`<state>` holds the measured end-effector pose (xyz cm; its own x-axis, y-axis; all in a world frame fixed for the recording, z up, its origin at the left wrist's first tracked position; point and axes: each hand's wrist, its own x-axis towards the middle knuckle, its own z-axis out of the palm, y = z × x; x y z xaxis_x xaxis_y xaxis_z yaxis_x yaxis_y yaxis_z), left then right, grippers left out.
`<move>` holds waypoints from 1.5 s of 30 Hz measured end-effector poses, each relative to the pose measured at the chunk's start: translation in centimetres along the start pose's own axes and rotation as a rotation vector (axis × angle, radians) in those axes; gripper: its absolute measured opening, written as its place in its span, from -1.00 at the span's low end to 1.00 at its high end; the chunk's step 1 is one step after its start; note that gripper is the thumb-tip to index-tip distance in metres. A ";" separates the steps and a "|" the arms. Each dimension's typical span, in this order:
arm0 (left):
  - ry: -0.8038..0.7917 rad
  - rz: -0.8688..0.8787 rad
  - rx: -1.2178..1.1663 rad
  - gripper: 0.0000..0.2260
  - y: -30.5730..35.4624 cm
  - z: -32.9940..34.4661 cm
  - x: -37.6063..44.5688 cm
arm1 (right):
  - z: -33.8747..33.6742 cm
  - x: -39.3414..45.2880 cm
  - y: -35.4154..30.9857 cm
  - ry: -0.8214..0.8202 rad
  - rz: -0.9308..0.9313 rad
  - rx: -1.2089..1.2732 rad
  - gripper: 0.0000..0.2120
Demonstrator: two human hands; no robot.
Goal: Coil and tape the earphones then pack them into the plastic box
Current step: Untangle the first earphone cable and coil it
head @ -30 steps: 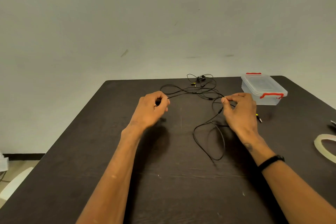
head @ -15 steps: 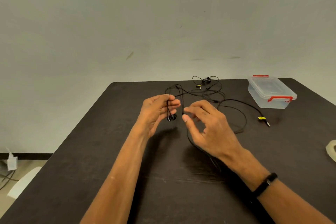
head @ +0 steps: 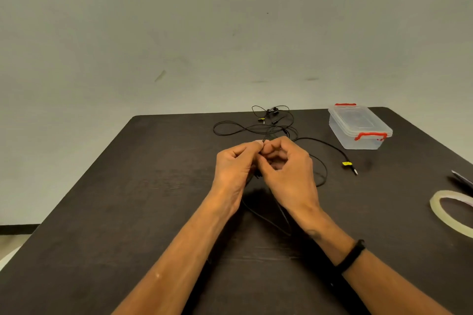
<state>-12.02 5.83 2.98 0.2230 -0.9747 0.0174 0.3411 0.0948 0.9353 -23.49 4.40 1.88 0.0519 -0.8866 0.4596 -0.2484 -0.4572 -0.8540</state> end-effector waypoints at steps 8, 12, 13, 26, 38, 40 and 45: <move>0.097 0.392 0.714 -0.47 0.0 -4.5 2.4 | -0.7 0.8 -0.5 -0.164 0.286 0.510 -0.77; -0.163 0.517 0.868 -0.52 0.1 -5.2 2.7 | -1.6 1.1 -0.4 -0.442 0.483 0.679 -0.70; -0.187 0.510 0.866 -0.60 0.3 -5.2 2.8 | -1.8 1.2 -0.4 -0.500 0.512 0.688 -0.70; -0.237 0.508 0.642 -0.70 1.5 -4.2 1.9 | -1.8 0.2 -2.4 -0.944 0.564 1.011 -0.80; -0.312 0.150 0.724 -0.74 -0.1 -1.1 0.1 | -3.2 3.3 -1.5 -0.135 0.523 1.363 -0.80; -0.309 0.330 1.064 -0.71 -0.4 -1.2 0.0 | -3.5 3.8 -0.9 -0.026 0.548 1.387 -0.82; -0.165 0.623 1.393 -0.55 -0.2 -1.2 -0.4 | -3.7 4.4 1.0 0.143 0.584 1.326 -0.79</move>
<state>-11.08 6.44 2.35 -0.1309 -0.8734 0.4691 -0.8854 0.3159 0.3411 -27.07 0.27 3.98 0.1436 -0.9869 -0.0732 0.8616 0.1610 -0.4814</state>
